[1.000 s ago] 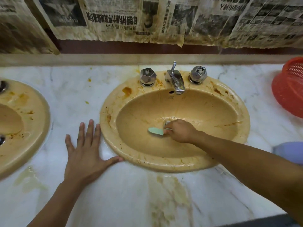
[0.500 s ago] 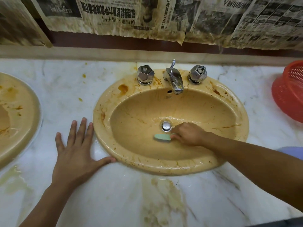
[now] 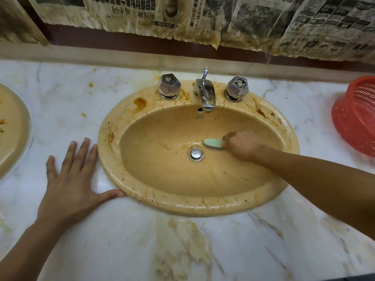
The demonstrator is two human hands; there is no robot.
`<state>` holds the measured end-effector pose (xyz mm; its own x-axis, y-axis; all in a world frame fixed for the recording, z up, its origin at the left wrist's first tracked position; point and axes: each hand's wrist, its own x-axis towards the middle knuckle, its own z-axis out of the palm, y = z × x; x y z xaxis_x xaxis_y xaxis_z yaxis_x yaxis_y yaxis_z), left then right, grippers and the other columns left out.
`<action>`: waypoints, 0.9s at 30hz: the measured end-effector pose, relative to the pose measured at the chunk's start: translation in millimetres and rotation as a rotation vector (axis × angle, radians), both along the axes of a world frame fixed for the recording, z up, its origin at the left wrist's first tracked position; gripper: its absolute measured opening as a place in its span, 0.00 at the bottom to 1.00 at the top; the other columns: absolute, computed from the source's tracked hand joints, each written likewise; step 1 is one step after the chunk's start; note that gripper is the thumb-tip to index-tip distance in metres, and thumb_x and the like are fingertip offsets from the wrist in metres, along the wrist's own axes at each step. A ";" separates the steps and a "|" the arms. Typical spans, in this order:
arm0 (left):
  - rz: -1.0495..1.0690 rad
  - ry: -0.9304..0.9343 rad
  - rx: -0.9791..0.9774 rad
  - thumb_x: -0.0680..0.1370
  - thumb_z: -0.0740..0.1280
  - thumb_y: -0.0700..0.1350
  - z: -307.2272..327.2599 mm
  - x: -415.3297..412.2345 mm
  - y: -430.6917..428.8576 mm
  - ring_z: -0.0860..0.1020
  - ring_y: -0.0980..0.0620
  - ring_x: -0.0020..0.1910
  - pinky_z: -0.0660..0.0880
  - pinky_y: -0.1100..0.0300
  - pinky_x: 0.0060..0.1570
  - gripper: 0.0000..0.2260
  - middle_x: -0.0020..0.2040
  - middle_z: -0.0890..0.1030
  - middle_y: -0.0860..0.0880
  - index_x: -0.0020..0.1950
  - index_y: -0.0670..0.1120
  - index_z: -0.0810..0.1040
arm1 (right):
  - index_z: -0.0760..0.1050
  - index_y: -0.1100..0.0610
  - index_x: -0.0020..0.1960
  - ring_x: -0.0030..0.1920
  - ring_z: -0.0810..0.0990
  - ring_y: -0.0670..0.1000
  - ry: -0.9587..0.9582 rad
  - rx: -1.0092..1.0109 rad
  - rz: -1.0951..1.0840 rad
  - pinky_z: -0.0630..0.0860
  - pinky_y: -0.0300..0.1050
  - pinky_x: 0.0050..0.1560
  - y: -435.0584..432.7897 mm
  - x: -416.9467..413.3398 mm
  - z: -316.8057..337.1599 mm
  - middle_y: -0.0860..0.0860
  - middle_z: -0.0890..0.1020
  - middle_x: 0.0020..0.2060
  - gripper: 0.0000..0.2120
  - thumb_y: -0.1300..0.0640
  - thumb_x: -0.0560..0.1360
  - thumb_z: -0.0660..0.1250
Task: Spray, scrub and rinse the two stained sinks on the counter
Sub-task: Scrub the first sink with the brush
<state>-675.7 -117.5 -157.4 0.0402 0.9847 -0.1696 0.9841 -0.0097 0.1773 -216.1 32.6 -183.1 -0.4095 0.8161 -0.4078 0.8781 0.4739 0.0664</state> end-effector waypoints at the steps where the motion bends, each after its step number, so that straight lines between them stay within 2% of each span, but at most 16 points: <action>1: -0.001 -0.004 0.001 0.66 0.55 0.84 -0.4 0.1 0.3 0.41 0.51 0.84 0.40 0.37 0.78 0.57 0.85 0.43 0.54 0.85 0.51 0.47 | 0.76 0.52 0.53 0.43 0.79 0.51 0.019 -0.068 0.051 0.77 0.48 0.42 -6.4 1.8 1.5 0.48 0.79 0.44 0.14 0.45 0.85 0.57; 4: -0.002 -0.009 0.000 0.66 0.55 0.84 -0.1 0.8 0.7 0.41 0.52 0.83 0.40 0.37 0.78 0.57 0.85 0.43 0.54 0.85 0.51 0.47 | 0.77 0.50 0.51 0.44 0.78 0.50 -0.087 -0.229 0.206 0.78 0.51 0.46 -16.2 20.2 11.1 0.48 0.80 0.44 0.17 0.42 0.84 0.54; 6: -0.003 -0.016 -0.003 0.66 0.54 0.84 1.1 1.4 0.0 0.40 0.52 0.83 0.41 0.36 0.77 0.57 0.85 0.42 0.55 0.85 0.52 0.47 | 0.77 0.50 0.52 0.41 0.78 0.49 -0.111 -0.124 0.182 0.78 0.48 0.40 -3.6 21.3 16.9 0.46 0.79 0.43 0.17 0.42 0.83 0.53; 8: -0.001 -0.025 0.009 0.66 0.54 0.84 1.7 1.3 -1.0 0.39 0.52 0.83 0.41 0.35 0.78 0.57 0.85 0.42 0.54 0.85 0.52 0.47 | 0.77 0.51 0.56 0.38 0.77 0.48 -0.122 0.072 0.112 0.69 0.42 0.30 7.4 10.8 17.0 0.46 0.77 0.43 0.16 0.43 0.84 0.55; 9: -0.001 -0.029 0.015 0.66 0.54 0.84 1.9 1.5 -1.2 0.39 0.52 0.83 0.42 0.35 0.78 0.57 0.85 0.43 0.54 0.85 0.52 0.47 | 0.77 0.51 0.57 0.38 0.77 0.48 -0.115 0.122 0.072 0.67 0.41 0.29 7.8 2.5 14.4 0.46 0.77 0.42 0.15 0.44 0.85 0.56; 10: -0.001 -0.033 0.019 0.66 0.54 0.84 1.8 1.5 -1.6 0.39 0.52 0.83 0.42 0.35 0.78 0.57 0.85 0.43 0.54 0.85 0.52 0.47 | 0.77 0.51 0.58 0.39 0.78 0.48 -0.100 0.124 0.048 0.69 0.42 0.30 5.0 -3.6 9.1 0.46 0.76 0.42 0.15 0.44 0.85 0.55; 12: 0.000 -0.049 0.025 0.67 0.54 0.84 1.4 0.9 -2.3 0.39 0.53 0.83 0.41 0.35 0.79 0.56 0.85 0.44 0.54 0.85 0.52 0.48 | 0.76 0.51 0.57 0.43 0.80 0.50 -0.070 0.006 0.049 0.77 0.47 0.40 -13.8 -11.9 3.1 0.47 0.77 0.44 0.15 0.45 0.85 0.55; 14: -0.015 -0.079 0.036 0.71 0.52 0.81 0.9 -2.2 -4.2 0.39 0.53 0.83 0.39 0.37 0.79 0.51 0.85 0.44 0.54 0.85 0.52 0.49 | 0.76 0.51 0.58 0.45 0.80 0.51 -0.085 -0.098 0.106 0.78 0.49 0.45 -31.8 -9.7 7.0 0.48 0.79 0.47 0.16 0.44 0.85 0.54; 16: -0.022 -0.126 0.066 0.78 0.48 0.75 -0.8 -5.4 -5.7 0.40 0.54 0.83 0.39 0.37 0.79 0.41 0.85 0.46 0.55 0.85 0.52 0.52 | 0.76 0.52 0.58 0.44 0.80 0.51 -0.210 -0.078 0.176 0.77 0.47 0.42 -33.6 -5.3 19.0 0.48 0.81 0.48 0.15 0.46 0.85 0.55; 18: -0.014 -0.154 0.095 0.81 0.46 0.67 -3.2 -7.0 -6.9 0.42 0.55 0.83 0.41 0.36 0.79 0.35 0.85 0.49 0.54 0.84 0.52 0.56 | 0.77 0.54 0.59 0.38 0.80 0.51 -0.288 0.080 0.134 0.78 0.46 0.33 -23.2 -3.5 29.2 0.48 0.80 0.44 0.12 0.50 0.83 0.58; 20: 0.029 -0.135 0.111 0.82 0.46 0.64 -5.9 -6.7 -7.2 0.43 0.54 0.83 0.39 0.36 0.79 0.32 0.85 0.51 0.53 0.84 0.53 0.58 | 0.74 0.57 0.62 0.30 0.76 0.50 -0.281 0.249 0.045 0.72 0.44 0.23 -12.8 -6.8 38.3 0.49 0.77 0.40 0.13 0.55 0.82 0.58; 23: 0.151 -0.053 0.111 0.81 0.47 0.66 -7.6 -4.2 -6.7 0.41 0.51 0.84 0.33 0.36 0.76 0.31 0.85 0.50 0.51 0.83 0.58 0.58 | 0.71 0.63 0.67 0.27 0.74 0.54 -0.180 0.442 0.049 0.65 0.42 0.21 -4.1 -8.8 48.2 0.54 0.78 0.45 0.15 0.59 0.81 0.60; 25: 0.201 -0.009 0.101 0.81 0.45 0.67 -7.4 -1.9 -6.8 0.42 0.48 0.84 0.34 0.32 0.75 0.30 0.85 0.50 0.51 0.83 0.60 0.55 | 0.72 0.63 0.66 0.27 0.74 0.54 -0.177 0.448 0.052 0.63 0.41 0.21 -7.8 0.1 43.7 0.54 0.79 0.45 0.15 0.59 0.82 0.61; 27: 0.206 0.018 0.074 0.81 0.42 0.68 -7.4 0.1 -7.0 0.45 0.47 0.84 0.39 0.29 0.74 0.30 0.85 0.51 0.52 0.84 0.62 0.52 | 0.73 0.59 0.64 0.26 0.72 0.51 -0.243 0.329 0.025 0.62 0.41 0.21 -19.0 13.1 30.8 0.51 0.79 0.44 0.14 0.56 0.83 0.55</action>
<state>-675.5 -124.5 -164.8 -0.1653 0.9816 -0.0951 0.9696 0.1794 0.1663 -203.0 13.6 -152.2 -0.3545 0.9103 -0.2137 0.8069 0.4133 0.4220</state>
